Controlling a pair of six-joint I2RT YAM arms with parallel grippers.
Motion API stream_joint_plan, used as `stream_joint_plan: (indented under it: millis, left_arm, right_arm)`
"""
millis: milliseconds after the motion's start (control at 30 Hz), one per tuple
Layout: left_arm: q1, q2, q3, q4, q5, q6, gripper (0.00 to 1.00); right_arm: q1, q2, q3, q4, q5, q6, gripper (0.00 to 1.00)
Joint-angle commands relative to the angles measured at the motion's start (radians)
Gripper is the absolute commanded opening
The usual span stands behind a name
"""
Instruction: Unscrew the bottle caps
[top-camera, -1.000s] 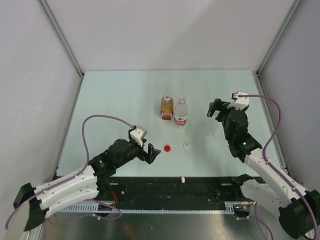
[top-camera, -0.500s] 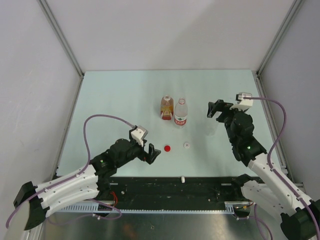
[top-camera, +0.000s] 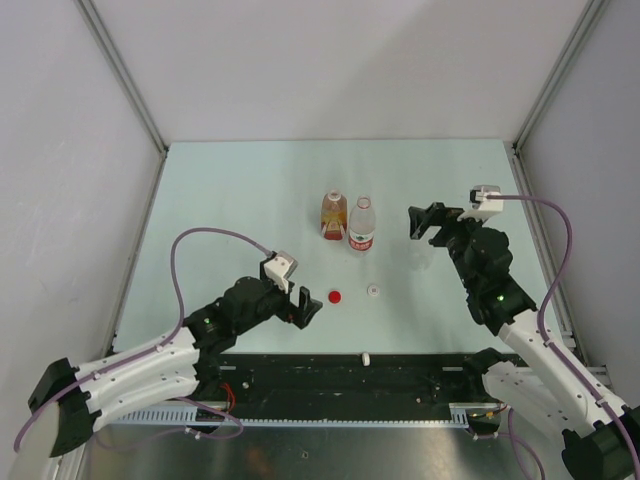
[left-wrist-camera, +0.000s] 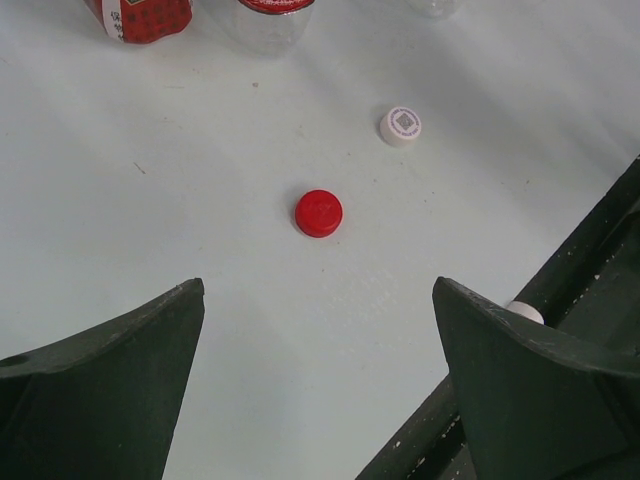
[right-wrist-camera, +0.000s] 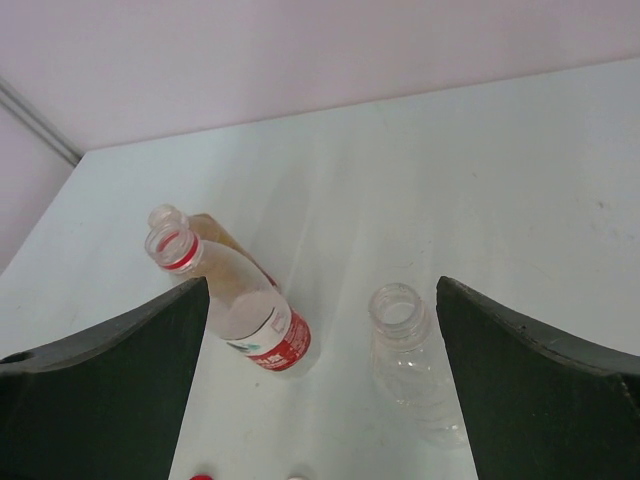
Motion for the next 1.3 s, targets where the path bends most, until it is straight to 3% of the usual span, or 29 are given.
stream_joint_plan:
  millis: [0, 333, 600, 967, 1267]
  left_arm:
    - [-0.002, 0.009, 0.030, 0.027, -0.057, -0.044, 0.99]
    - [-0.003, -0.013, 0.077, 0.005, -0.335, -0.063, 0.99]
    - [-0.002, -0.067, 0.077, -0.007, -0.460, -0.073, 1.00]
    - [-0.002, -0.158, 0.089, -0.028, -0.490, -0.040, 1.00]
    - [-0.003, -0.179, 0.158, -0.053, -0.423, 0.028, 0.99]
  right_arm:
    - [-0.004, -0.016, 0.045, 0.035, -0.100, -0.014, 0.99]
    - [-0.004, -0.024, 0.045, 0.027, -0.227, -0.011, 0.96]
    - [-0.004, -0.041, 0.045, -0.017, -0.293, -0.003, 0.94]
    - [0.003, -0.021, 0.045, -0.092, -0.387, 0.043, 0.98]
    - [0.013, 0.038, 0.045, -0.147, -0.470, 0.092, 0.99]
